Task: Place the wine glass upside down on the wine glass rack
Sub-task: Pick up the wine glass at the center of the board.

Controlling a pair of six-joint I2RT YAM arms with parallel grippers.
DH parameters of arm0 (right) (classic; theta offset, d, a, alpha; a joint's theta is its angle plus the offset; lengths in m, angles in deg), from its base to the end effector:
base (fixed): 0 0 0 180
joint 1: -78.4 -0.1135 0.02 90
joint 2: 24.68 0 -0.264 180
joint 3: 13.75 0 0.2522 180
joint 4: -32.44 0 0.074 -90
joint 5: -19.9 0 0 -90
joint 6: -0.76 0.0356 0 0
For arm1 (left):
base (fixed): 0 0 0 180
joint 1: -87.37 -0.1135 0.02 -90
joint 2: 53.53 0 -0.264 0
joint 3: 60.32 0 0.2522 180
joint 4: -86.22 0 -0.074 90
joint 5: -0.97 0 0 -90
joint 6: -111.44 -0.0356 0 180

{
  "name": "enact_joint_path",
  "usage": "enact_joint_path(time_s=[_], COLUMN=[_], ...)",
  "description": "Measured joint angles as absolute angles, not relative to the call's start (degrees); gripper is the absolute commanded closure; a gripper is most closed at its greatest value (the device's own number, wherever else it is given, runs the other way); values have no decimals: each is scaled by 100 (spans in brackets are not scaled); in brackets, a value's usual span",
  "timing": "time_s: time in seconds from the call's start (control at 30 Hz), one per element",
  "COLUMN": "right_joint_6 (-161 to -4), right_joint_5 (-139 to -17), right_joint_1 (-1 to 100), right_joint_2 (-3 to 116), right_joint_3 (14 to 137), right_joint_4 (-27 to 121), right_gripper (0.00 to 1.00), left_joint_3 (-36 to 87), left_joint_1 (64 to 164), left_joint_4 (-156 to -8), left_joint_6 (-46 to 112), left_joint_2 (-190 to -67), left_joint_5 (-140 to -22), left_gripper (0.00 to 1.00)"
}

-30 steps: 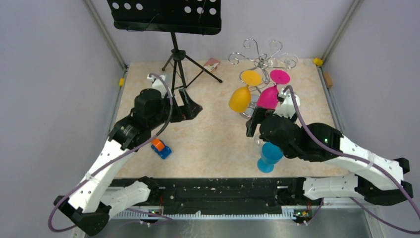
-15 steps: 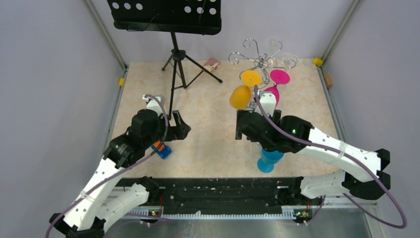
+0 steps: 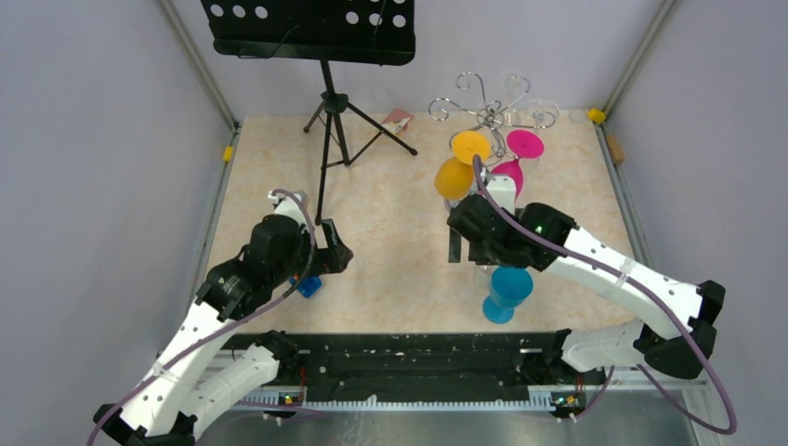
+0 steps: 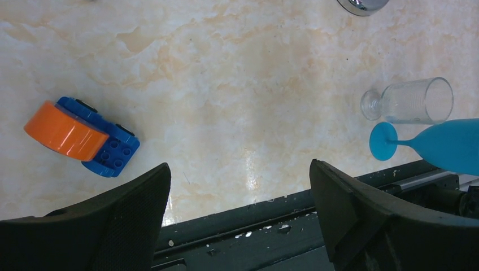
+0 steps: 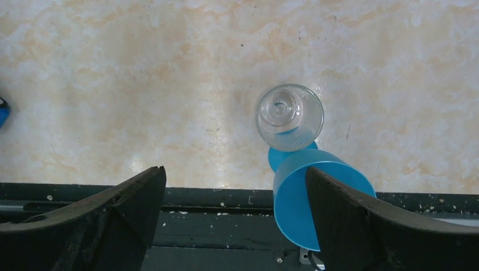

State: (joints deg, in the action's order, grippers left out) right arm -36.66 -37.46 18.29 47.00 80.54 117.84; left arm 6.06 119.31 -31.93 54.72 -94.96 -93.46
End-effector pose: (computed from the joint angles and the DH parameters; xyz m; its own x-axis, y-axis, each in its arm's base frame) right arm 0.1250 0.1789 0.3686 -0.7515 0.0346 -0.6588 -0.0170 0.9973 0.0717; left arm 0.1188 -0.0708 0.3288 -0.6866 -0.2166 -0.6940 0.1175 0.9089 -0.4000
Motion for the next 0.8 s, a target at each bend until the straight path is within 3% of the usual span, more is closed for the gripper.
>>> enact_joint_path(time_s=[0.2, 0.5, 0.8], right_joint_6=[-3793, -3946, -4040], right_joint_5=[-4167, -4388, -4452], right_joint_1=[2049, 2084, 2159], right_joint_2=[4912, 5198, 5198], right_joint_3=[7781, 7394, 7390], right_joint_4=[11902, 11970, 11998], right_gripper=[21, 25, 36], left_joint_3=[453, 315, 272], left_joint_1=[11931, 11931, 11931], left_joint_4=[-3195, -3228, -3341], left_joint_6=[5579, 5653, 5732], left_joint_2=[-9470, -9466, -9468], left_joint_5=[-9326, -9293, -9274], left_gripper=[5, 6, 6])
